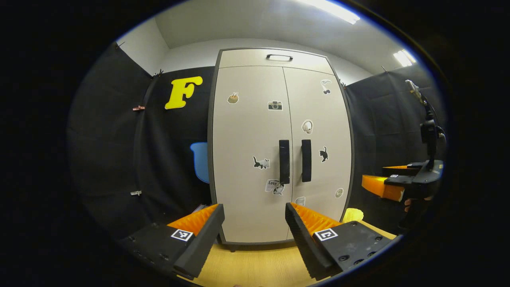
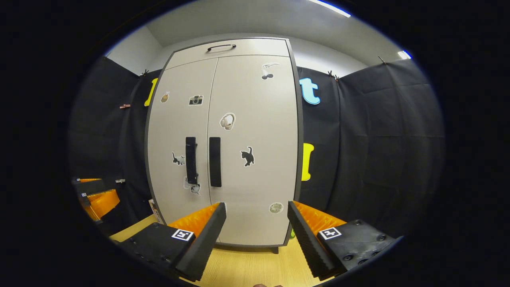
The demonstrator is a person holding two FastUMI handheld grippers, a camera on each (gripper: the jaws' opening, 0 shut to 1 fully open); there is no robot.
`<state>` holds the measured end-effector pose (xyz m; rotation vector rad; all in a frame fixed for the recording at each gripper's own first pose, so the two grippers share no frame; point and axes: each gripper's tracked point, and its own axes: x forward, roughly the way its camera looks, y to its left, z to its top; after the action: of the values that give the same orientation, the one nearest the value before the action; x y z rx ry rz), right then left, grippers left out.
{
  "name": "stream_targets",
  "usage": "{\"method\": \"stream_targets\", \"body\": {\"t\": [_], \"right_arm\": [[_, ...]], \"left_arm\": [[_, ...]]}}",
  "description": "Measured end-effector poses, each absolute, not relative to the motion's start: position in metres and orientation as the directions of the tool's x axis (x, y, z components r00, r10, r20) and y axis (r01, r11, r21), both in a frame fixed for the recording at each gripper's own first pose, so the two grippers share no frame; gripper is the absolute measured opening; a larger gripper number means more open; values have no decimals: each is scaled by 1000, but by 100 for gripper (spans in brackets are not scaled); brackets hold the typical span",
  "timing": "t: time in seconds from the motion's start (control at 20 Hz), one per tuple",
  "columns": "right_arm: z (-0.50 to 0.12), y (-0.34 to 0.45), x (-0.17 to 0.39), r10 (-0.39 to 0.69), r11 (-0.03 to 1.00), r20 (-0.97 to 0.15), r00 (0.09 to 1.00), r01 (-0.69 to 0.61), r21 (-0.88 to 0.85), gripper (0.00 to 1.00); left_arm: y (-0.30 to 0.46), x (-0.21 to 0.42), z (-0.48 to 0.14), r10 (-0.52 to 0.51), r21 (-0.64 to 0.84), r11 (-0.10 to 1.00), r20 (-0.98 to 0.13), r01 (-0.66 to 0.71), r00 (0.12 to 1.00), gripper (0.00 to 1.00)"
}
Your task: Open the right door of the double-door shoe cabinet with the right hand, and open the left door with the left hand.
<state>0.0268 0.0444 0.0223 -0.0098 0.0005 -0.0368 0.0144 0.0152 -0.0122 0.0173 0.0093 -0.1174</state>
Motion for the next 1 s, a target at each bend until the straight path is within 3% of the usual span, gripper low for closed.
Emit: {"method": "stream_targets", "body": {"t": [0.55, 1.0], "right_arm": [[59, 86, 102, 36, 998, 36, 999, -34, -54, 98], [71, 130, 178, 73, 997, 36, 997, -74, 22, 98]], "left_arm": [[53, 3, -30, -46, -7, 999, -46, 46, 998, 95], [103, -10, -56, 49, -65, 996, -117, -57, 992, 95]]}}
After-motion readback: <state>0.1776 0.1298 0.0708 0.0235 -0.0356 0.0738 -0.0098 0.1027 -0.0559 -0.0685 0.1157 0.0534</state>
